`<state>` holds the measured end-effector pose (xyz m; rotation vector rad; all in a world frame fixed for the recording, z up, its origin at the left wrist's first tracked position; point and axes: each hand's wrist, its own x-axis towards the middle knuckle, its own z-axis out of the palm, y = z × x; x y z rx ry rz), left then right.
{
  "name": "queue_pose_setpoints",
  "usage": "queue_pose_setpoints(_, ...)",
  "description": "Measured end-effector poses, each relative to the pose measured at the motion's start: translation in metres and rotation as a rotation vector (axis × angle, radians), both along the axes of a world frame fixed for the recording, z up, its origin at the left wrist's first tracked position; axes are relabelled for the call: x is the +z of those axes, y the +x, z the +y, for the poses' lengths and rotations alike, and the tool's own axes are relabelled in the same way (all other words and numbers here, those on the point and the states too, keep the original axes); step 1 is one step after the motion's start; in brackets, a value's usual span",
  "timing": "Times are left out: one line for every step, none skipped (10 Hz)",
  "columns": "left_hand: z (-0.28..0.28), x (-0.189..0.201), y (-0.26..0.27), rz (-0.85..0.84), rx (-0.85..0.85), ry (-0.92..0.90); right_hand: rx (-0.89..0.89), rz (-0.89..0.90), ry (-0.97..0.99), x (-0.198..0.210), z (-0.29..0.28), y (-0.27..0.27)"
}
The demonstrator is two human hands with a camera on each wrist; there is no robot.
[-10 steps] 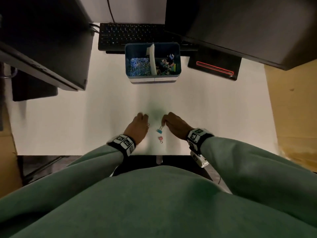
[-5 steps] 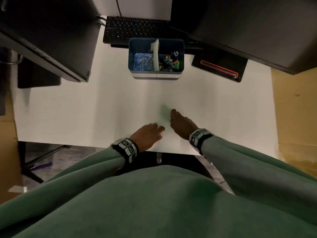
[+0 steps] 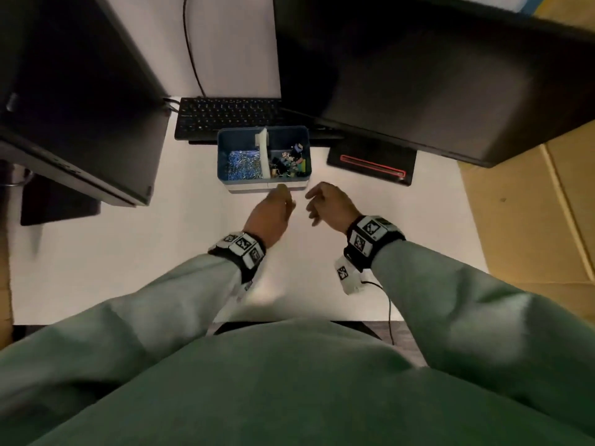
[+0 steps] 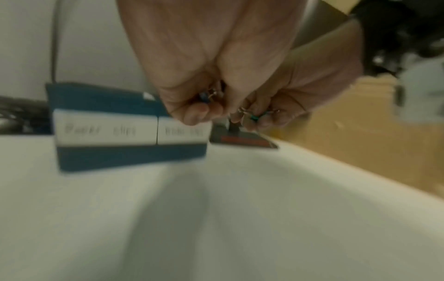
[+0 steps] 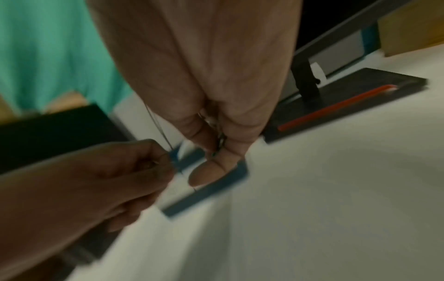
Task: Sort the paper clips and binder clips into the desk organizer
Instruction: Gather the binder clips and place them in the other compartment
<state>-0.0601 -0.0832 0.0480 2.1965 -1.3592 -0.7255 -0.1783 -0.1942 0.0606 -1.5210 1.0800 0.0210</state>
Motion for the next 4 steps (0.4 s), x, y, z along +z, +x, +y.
queue_pose_setpoints(-0.064,0.025,0.031,-0.054,0.135,0.03,-0.021,0.016,-0.272,0.024,-0.034,0.049)
queue_pose_setpoints(-0.087,0.035,0.042,-0.107,0.083,0.183,0.155,0.206,-0.43,0.039,-0.042,0.073)
queue_pose_setpoints(-0.085,0.032,0.047,-0.134,0.072,0.147,0.285,0.234,-0.543,0.045,-0.038,0.082)
queue_pose_setpoints(-0.067,0.046,0.047,-0.22,0.11,0.084,0.378,0.129,-0.642,0.06,-0.033,0.07)
